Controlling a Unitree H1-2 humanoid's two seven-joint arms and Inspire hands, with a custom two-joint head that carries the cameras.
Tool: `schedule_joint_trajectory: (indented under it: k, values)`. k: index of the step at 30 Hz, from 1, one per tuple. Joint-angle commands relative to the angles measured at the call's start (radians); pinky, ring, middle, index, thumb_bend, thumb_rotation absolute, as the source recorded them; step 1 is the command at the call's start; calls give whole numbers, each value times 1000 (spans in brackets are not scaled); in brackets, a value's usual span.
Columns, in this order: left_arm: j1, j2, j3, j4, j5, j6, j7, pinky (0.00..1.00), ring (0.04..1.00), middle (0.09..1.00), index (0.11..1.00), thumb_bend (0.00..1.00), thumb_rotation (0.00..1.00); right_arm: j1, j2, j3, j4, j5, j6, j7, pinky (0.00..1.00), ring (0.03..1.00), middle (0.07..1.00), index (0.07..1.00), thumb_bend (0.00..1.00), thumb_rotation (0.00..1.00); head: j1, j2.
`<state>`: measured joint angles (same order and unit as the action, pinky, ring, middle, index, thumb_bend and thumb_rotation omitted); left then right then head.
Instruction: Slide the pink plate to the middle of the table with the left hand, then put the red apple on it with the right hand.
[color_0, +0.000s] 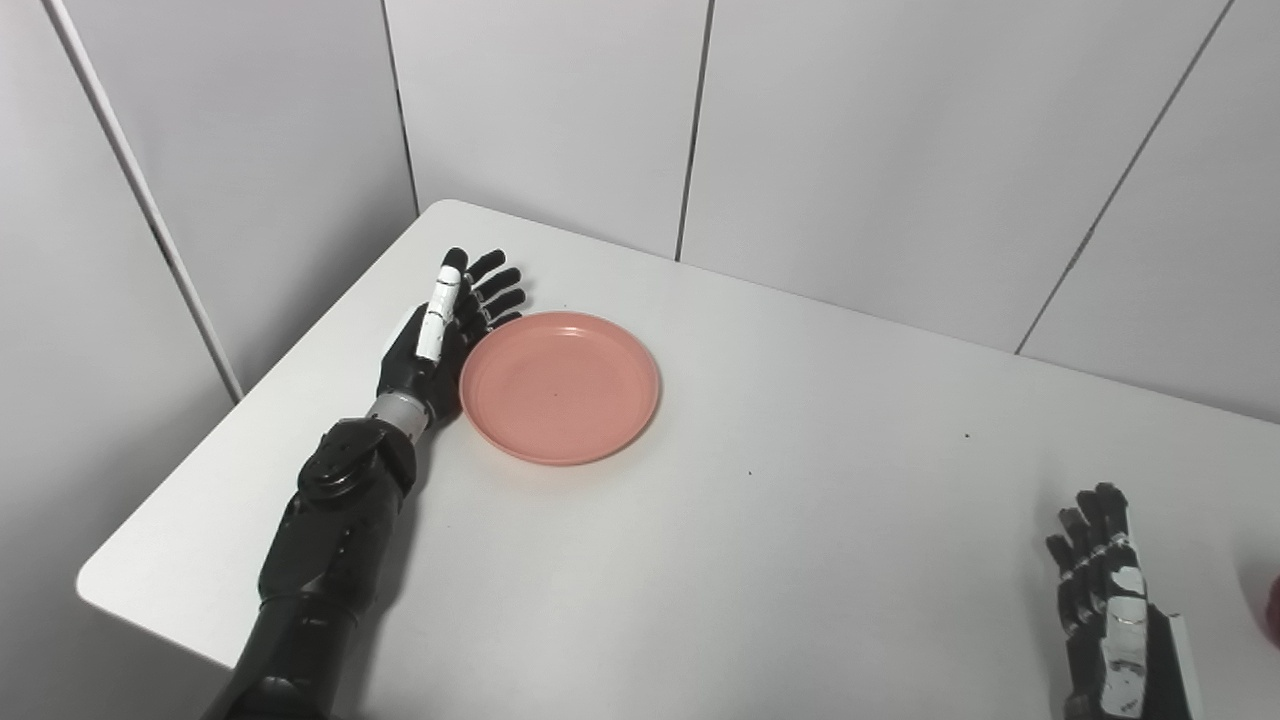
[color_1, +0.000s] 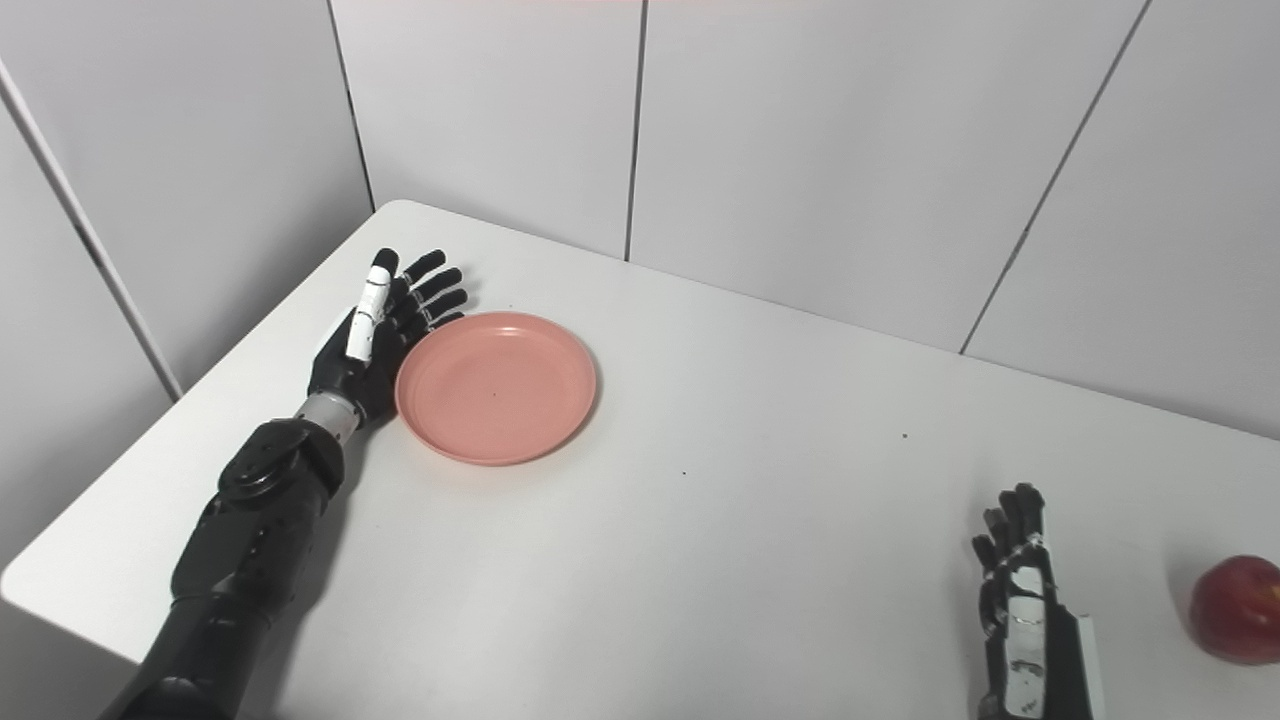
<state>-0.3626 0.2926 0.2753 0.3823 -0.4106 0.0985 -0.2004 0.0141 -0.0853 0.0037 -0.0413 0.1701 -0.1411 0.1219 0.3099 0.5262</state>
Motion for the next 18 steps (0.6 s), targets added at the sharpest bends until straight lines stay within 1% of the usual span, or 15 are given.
schedule_joint_trajectory:
  k: [1,3,6,13,18]
  values:
    - [-11,-22,-19,24,8,29,3,876,874,872,856,740,883,48,2,-6,42,4,11,4,1000,1000,1000,1000,574,968,-3,4]
    - [-17,-33,-22,33,5,26,-2,877,869,868,857,713,883,49,2,-5,41,4,9,5,1000,1000,1000,1000,566,966,-4,6]
    - [-28,-48,-27,55,4,12,-10,882,868,865,857,702,883,48,5,-7,42,4,8,2,1000,1000,1000,1000,568,950,-4,6]
    - [-55,-83,-56,94,23,-15,-10,855,851,851,841,744,866,47,9,-8,47,-5,6,-5,1000,1000,1000,1000,596,946,-8,12]
    - [-60,-95,-79,108,27,-30,-27,849,854,854,842,729,892,46,7,-7,49,-7,3,-1,1000,1000,1000,1000,602,957,-10,18]
